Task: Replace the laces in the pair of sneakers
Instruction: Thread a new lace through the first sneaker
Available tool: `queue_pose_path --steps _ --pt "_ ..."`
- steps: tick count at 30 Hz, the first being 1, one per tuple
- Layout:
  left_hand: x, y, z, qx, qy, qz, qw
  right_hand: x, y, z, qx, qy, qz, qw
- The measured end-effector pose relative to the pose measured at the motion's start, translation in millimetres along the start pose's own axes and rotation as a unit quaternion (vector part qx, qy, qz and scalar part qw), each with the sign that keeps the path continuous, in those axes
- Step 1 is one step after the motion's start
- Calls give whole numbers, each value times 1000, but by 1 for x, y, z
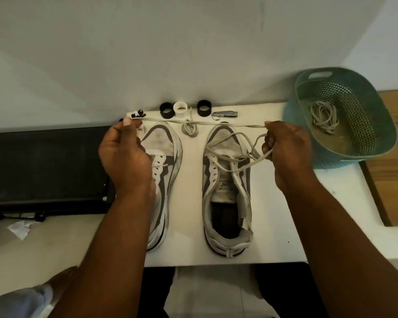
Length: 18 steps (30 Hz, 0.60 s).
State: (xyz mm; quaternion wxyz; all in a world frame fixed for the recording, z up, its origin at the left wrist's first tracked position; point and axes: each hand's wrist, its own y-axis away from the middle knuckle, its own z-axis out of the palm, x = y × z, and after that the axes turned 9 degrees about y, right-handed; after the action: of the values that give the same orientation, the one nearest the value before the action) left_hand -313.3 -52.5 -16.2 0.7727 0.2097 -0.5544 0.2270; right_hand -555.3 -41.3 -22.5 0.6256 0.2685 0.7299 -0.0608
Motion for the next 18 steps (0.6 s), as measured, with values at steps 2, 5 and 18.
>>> queue_pose_path --steps 2,5,18 --pt "-1 0 1 -9 -16 60 998 3 -1 1 -23 66 -31 997" --pt "10 1 3 -1 14 71 997 6 2 2 -161 272 -133 939" --pt "7 36 28 -379 -98 -164 905 -3 11 8 -95 251 -336 903"
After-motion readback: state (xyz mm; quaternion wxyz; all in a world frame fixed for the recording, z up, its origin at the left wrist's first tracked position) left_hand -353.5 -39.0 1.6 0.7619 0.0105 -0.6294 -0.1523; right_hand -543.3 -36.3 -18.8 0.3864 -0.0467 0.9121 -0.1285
